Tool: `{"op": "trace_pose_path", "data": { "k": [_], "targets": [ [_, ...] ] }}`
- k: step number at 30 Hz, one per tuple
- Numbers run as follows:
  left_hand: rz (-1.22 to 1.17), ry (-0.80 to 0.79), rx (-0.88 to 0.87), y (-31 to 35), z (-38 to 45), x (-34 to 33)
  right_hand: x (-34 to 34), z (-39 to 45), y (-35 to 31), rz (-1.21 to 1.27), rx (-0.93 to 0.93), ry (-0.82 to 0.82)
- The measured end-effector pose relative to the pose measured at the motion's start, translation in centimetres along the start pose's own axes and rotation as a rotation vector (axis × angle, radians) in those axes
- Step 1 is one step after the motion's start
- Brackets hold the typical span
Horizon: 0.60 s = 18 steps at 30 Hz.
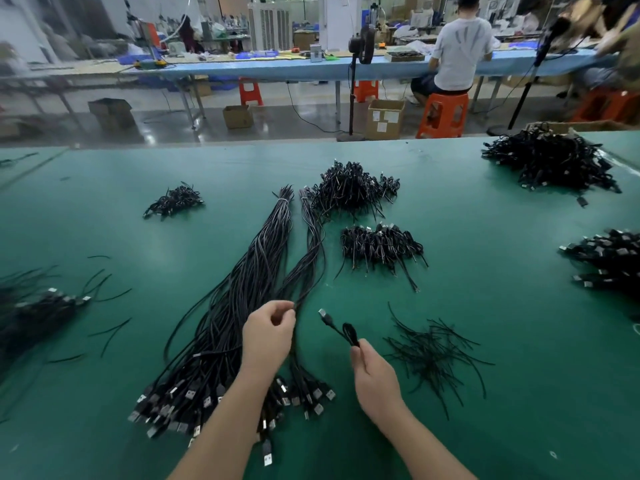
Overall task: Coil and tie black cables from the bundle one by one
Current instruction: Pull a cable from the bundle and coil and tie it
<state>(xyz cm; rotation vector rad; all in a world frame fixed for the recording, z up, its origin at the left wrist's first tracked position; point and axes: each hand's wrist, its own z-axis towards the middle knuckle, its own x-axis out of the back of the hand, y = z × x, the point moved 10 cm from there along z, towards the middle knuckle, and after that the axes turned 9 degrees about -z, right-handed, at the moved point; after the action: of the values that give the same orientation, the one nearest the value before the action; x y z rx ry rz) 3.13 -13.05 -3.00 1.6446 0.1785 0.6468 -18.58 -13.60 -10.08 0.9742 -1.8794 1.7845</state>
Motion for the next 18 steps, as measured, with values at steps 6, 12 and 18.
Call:
{"op": "trace_pose_path", "data": {
  "k": [6, 12, 18],
  "targets": [
    [0.013, -0.22, 0.058, -1.5, -2.9, -3.6, 0.1, -1.4, -3.0, 0.275, 0.044, -0.171],
    [-0.021, -0.309, -0.085, 1.9, -4.7, -4.9, 1.1, -1.4, -5.4, 0.366, 0.076, -0.268],
    [0.064, -0.324, -0.258, 4.1, -5.6, -4.4, 1.9, -1.4, -5.9, 0.372, 0.047, -0.314]
  ]
}}
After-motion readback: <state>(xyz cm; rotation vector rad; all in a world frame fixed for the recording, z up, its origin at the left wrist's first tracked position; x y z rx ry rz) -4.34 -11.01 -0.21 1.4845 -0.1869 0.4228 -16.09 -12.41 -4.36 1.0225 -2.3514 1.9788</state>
